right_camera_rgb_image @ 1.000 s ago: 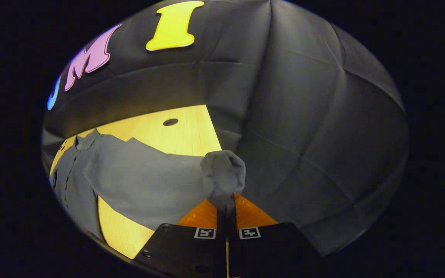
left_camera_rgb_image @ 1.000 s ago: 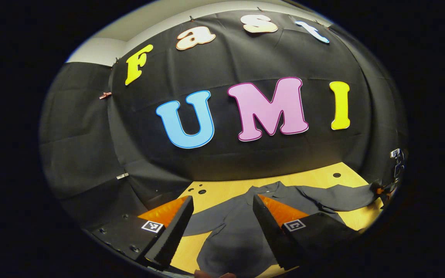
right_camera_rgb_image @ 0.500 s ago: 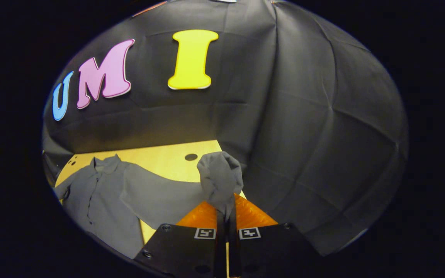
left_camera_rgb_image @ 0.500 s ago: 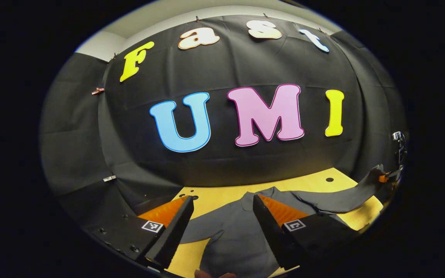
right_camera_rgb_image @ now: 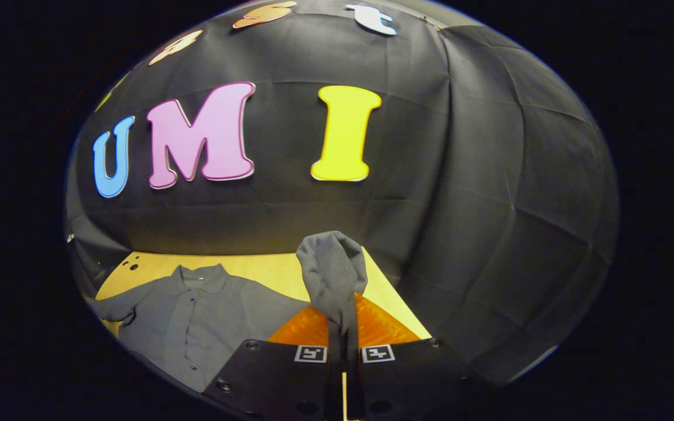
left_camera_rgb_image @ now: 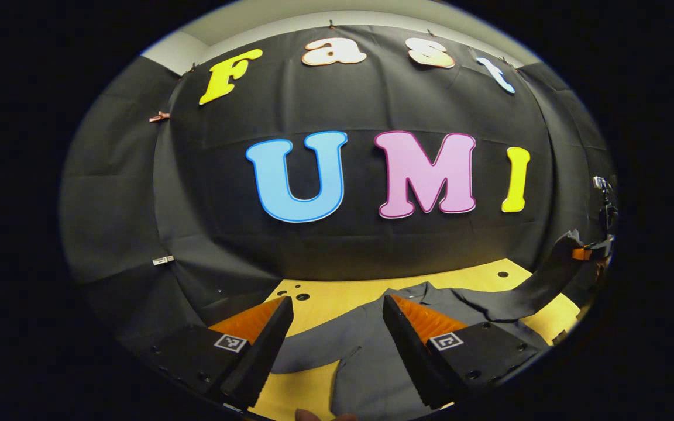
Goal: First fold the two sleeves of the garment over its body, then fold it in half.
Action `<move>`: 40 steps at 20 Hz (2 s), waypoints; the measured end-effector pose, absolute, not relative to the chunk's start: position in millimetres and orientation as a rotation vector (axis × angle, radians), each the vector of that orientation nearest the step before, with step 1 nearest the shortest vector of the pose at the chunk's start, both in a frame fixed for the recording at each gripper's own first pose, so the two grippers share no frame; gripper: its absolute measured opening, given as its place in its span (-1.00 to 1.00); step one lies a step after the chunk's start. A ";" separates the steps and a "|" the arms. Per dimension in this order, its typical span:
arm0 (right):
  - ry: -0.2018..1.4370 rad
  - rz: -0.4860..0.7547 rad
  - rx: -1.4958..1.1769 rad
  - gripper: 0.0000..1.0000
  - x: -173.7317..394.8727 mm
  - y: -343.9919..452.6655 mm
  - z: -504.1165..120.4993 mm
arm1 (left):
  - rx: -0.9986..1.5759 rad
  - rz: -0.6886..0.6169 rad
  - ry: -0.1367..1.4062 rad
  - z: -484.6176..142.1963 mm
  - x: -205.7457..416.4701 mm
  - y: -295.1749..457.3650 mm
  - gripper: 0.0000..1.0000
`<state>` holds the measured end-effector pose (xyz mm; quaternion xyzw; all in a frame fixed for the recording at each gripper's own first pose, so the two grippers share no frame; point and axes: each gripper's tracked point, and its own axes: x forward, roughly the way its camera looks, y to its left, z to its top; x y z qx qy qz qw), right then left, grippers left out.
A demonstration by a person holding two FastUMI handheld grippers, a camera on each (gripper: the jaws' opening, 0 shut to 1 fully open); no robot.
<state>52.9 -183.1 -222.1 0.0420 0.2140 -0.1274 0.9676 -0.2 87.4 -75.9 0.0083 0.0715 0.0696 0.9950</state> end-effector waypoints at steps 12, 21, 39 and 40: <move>0.412 -0.034 0.067 -0.86 117.7 34.7 -195.1 | 0.039 0.202 0.156 -116.6 -1.5 223.4 0.94; 0.497 0.047 0.041 -0.86 139.9 145.5 -245.2 | 0.007 0.286 0.276 -194.8 -7.6 315.9 0.94; 0.836 0.083 0.019 -0.83 121.0 244.5 -396.7 | -0.115 0.385 0.582 -387.3 -9.7 401.0 0.95; 0.848 0.078 0.025 -0.83 118.9 246.2 -400.4 | -0.126 0.380 0.591 -391.9 -6.4 400.6 0.95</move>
